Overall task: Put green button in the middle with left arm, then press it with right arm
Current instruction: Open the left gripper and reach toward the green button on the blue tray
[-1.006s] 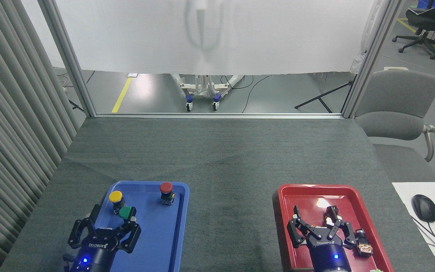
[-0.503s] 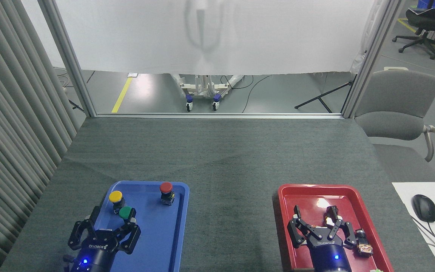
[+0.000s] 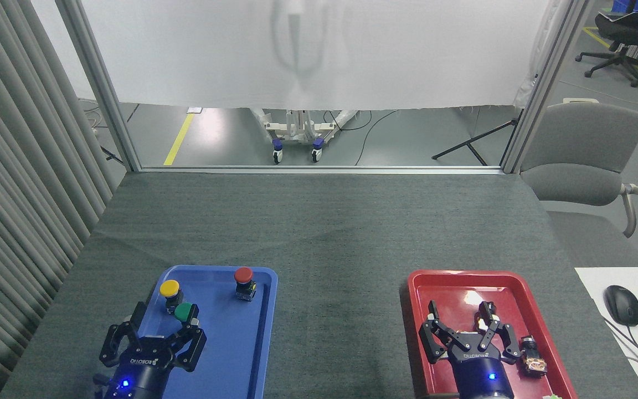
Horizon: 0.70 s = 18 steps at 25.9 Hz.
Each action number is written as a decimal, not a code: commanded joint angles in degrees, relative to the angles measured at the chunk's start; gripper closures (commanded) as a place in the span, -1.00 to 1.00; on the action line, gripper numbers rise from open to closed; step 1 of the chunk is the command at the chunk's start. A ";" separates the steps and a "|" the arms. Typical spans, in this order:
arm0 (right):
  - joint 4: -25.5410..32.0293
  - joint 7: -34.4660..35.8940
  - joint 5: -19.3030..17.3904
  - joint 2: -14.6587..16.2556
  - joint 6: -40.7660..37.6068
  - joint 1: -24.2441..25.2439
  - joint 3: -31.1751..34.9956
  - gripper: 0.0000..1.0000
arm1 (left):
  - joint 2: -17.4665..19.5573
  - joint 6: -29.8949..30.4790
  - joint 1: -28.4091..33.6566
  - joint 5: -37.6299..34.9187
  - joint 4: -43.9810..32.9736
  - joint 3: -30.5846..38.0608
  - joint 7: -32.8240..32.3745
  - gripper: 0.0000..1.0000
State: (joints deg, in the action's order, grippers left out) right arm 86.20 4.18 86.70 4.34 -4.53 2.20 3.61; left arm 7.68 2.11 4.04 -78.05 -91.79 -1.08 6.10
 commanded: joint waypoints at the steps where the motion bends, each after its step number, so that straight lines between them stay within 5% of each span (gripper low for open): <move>1: -0.16 -0.48 0.31 0.15 -0.04 0.09 -0.09 -0.99 | -0.04 0.35 0.00 0.00 -0.05 -0.14 -0.04 -1.00; 18: -0.51 -0.92 1.28 -0.91 0.22 -2.11 -0.97 -0.99 | -0.48 -0.35 1.93 0.00 -0.41 3.72 0.05 -1.00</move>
State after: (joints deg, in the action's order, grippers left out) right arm 85.66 3.40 88.13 3.72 -4.46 0.36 2.85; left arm 7.25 1.66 5.41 -78.13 -92.05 1.58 6.12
